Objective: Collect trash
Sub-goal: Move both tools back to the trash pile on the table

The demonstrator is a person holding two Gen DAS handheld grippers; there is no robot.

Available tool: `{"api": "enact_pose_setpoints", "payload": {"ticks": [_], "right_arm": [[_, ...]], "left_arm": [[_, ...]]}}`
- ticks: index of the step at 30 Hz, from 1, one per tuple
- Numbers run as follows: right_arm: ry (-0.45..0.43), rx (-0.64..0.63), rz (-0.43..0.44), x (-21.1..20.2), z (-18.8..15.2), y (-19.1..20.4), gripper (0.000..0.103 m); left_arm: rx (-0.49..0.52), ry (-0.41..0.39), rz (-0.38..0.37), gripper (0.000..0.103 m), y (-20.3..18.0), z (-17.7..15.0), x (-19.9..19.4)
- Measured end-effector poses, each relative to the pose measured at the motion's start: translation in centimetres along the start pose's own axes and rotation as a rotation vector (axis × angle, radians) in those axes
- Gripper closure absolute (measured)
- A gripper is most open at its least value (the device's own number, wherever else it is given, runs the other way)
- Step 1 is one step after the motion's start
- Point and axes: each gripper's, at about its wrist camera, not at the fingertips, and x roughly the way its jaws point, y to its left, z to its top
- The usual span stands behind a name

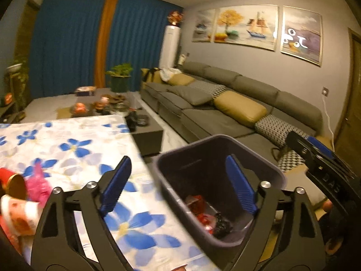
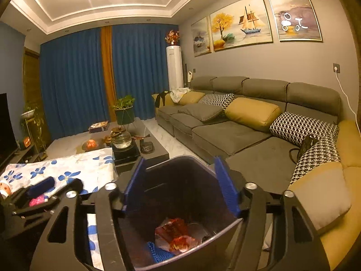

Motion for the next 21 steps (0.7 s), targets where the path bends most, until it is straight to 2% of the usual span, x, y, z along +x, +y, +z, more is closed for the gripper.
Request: {"api": "enact_pose_setpoints", "payload": {"ticks": [4, 11, 16, 21], "right_arm": [[-0.022, -0.01, 0.006, -2.0, -0.5, 0.9, 0.022], [-0.003, -0.03, 0.077, -4.5, -1.9, 4.4, 0.021], [0.038, -0.048, 0.163, -5.9, -3.6, 7.9, 0.021], [0.075, -0.107, 0.277, -7.6, -5.8, 13.3, 0.021]], "left_arm": [[-0.032, -0.017, 0.091, 0.014, 1.9, -0.4, -2.8], [-0.071, -0.041, 0.259, 0.014, 6.7, -2.2, -8.9], [-0.103, -0.055, 0.35, 0.014, 10.9, -3.9, -13.5], [-0.135, -0.084, 0.469, 0.014, 15.3, -5.4, -19.0]]}}
